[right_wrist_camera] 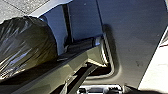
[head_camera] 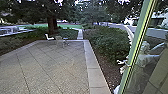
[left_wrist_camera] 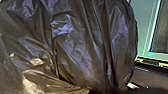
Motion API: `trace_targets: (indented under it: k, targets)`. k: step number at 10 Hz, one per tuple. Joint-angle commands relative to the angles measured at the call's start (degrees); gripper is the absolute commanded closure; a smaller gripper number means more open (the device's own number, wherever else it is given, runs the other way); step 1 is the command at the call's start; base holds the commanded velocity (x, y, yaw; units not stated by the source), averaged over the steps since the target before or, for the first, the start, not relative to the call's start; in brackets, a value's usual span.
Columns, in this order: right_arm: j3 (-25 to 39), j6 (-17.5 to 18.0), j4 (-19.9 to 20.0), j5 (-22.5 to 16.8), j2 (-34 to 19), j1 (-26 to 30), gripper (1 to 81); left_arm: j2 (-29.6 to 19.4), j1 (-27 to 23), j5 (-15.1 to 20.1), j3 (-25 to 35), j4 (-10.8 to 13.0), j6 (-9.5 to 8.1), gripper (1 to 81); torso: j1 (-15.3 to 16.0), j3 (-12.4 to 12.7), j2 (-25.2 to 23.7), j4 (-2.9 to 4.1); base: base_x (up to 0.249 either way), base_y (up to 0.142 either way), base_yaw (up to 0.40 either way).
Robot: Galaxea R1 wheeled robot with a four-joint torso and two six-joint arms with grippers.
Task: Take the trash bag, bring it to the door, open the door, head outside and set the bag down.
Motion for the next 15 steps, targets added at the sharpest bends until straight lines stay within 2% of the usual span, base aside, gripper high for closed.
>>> trace_targets:
  k: [1, 15]
  targets:
    - [0.44, 0.09, 0.16, -3.58, 0.43, 2.82, 1.0, 0.01, -2.83, 4.48, 0.5, 0.09, 0.18, 81.1, -0.02, -0.02, 0.0, 0.0, 0.079, 0.0, 0.0]
    - [0.17, 0.09, 0.16, -3.58, 0.52, 2.82, 1.0, -0.08, -2.75, 4.48, 0.5, 0.09, 0.18, 81.1, 0.05, -0.06, 0.11, 0.0, 0.093, 0.0, 0.0]
